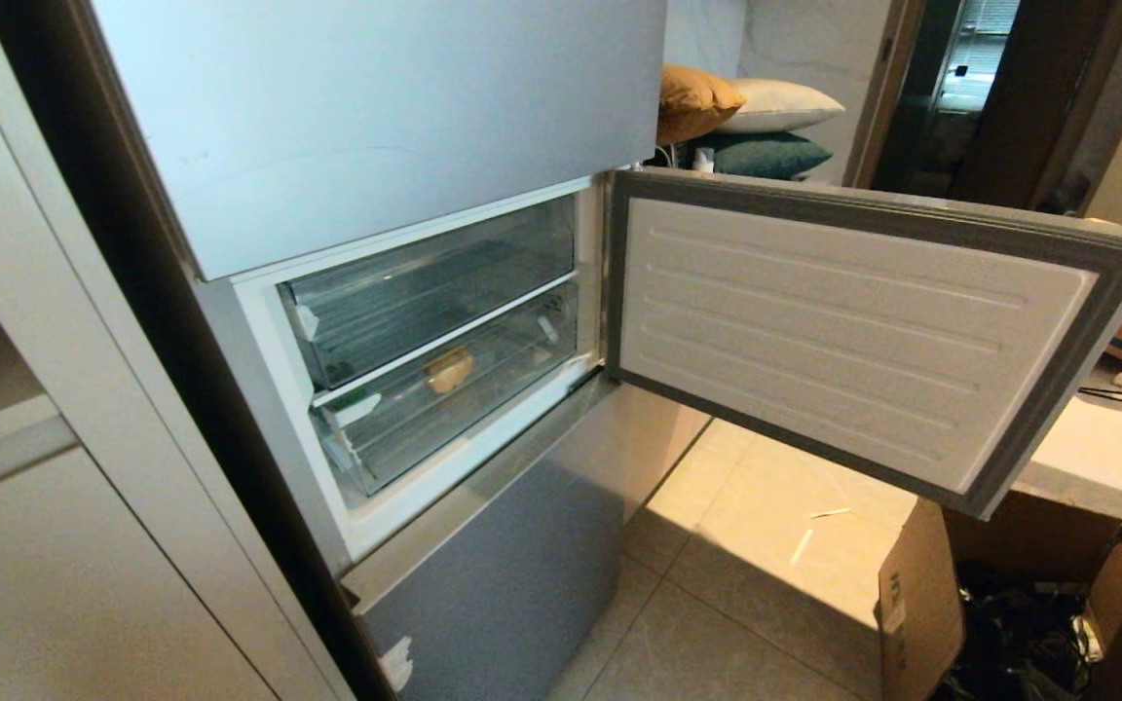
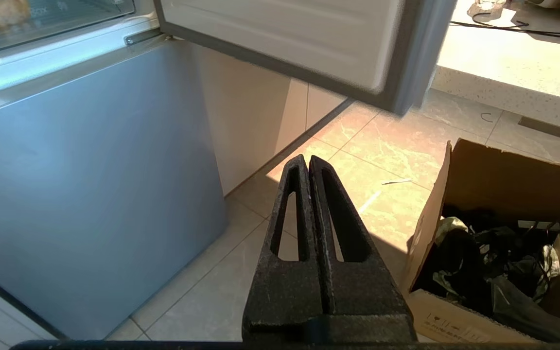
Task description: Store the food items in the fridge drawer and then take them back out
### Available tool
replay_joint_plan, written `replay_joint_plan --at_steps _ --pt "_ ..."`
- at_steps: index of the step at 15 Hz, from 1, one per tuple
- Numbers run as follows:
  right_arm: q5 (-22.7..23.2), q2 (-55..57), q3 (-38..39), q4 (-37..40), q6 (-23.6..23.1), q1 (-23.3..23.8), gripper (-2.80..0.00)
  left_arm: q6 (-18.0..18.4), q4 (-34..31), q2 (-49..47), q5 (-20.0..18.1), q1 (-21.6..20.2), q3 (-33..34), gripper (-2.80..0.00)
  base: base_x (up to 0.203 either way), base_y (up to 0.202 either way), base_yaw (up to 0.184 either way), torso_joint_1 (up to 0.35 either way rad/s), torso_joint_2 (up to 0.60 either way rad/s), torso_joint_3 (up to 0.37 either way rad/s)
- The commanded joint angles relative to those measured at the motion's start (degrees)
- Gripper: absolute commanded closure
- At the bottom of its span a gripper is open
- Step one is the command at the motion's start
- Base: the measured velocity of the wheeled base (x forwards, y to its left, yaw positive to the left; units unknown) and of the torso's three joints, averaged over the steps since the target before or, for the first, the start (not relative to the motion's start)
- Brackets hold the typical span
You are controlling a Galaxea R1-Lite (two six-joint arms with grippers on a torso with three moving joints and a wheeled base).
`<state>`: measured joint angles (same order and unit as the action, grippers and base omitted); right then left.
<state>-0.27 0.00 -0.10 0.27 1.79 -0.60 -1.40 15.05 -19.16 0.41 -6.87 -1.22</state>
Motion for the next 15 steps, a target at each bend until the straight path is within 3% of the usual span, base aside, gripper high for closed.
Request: replay_joint_plan --at_steps 1,4,7,9,10,14,15 --pt "0.00 0.09 0.01 0.00 0.05 0.04 0.00 0.03 -12.72 3.01 -9.41 -0.78 0.05 0.00 0.000 0.000 0.000 0.000 0.00 0.000" --pt "0.00 0.09 0.01 0.00 -0.03 -0.02 0.00 0.63 -12.61 2.98 -11.30 1.88 -0.23 0.00 0.000 0.000 0.000 0.000 0.00 0.000" --pt "0.00 0.09 0.01 0.00 -0.03 -0.02 0.00 0.99 -13.19 3.24 -9.28 10.31 -0.22 0.00 0.000 0.000 0.000 0.000 0.00 0.000" --pt "0.09 0.09 0.01 0.00 -0.12 -0.02 0.00 2.89 -12.55 4.01 -0.95 9.96 1.23 0.00 0.000 0.000 0.000 0.000 0.00 0.000" --pt "0.08 0.09 0.01 0.00 -0.11 -0.01 0.00 3.27 -12.83 6.52 -0.04 8.96 1.47 0.00 0.000 0.000 0.000 0.000 0.00 0.000" --pt "0.30 0.09 0.01 0.00 -1.25 0.03 0.00 7.32 -14.62 19.56 -2.19 7.13 1.40 0.00 0.000 0.000 0.000 0.000 0.00 0.000" --pt "0.10 0.09 0.01 0.00 -0.65 -0.02 0.00 6.14 -14.80 19.27 -1.90 6.85 1.41 0.00 0.000 0.000 0.000 0.000 0.00 0.000"
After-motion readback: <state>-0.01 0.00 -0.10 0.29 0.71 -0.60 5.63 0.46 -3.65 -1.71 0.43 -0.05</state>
